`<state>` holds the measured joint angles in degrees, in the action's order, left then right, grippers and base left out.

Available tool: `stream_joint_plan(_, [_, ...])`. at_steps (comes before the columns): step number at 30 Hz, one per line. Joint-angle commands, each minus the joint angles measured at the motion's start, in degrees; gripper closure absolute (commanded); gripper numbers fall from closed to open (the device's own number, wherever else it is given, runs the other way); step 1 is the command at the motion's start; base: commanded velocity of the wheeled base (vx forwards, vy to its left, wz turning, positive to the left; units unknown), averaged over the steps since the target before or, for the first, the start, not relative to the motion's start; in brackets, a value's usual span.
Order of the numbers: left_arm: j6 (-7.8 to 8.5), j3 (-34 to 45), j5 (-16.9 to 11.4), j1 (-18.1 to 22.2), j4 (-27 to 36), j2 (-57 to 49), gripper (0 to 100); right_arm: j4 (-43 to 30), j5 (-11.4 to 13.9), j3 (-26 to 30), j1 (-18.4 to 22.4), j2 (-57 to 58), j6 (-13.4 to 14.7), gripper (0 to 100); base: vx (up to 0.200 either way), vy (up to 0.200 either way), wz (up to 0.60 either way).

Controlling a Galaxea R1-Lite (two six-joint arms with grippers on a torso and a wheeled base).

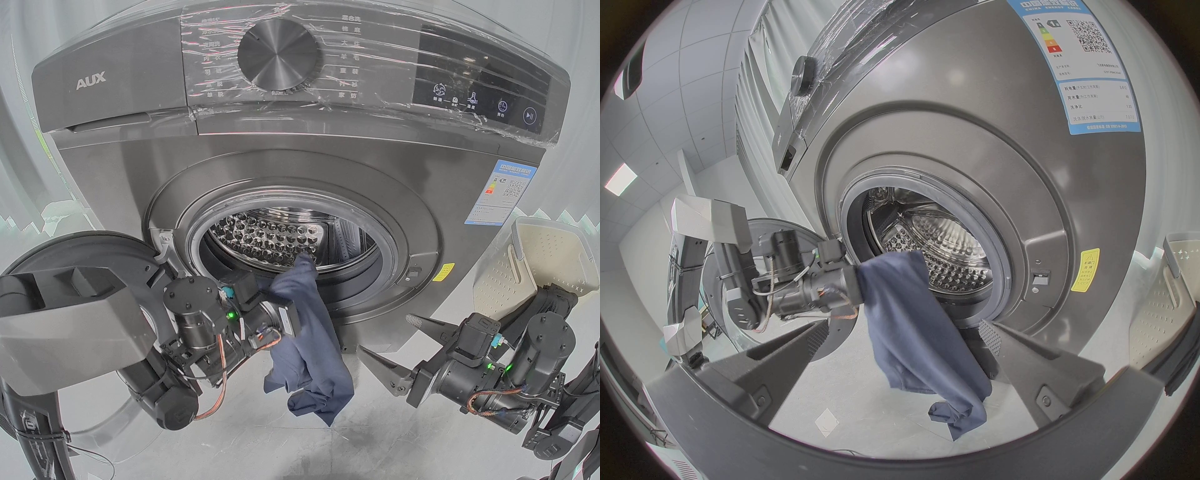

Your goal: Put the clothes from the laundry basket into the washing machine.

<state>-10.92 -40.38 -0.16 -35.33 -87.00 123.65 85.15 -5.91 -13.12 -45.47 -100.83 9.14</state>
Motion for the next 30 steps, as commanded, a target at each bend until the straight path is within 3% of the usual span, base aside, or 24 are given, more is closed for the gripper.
stream_joint_plan(1, [0.2,7.2,-0.4,-2.4,-0.7,-4.0,100,0.0,-0.1,-0.2,-0.6,0.0,0.1,0,0.0,0.0,0.0])
stream_joint_plan(14, [0.11,7.5,-2.4,-3.1,-1.2,-3.0,100,0.0,-0.1,-0.2,-0.7,0.8,0.1,0,0.046,0.0,0.0])
stream_joint_plan(30, [0.82,-2.8,-2.5,-4.3,-0.3,5.6,100,0.0,-0.2,-0.3,-1.4,1.4,0.2,0,0.0,0.0,0.0])
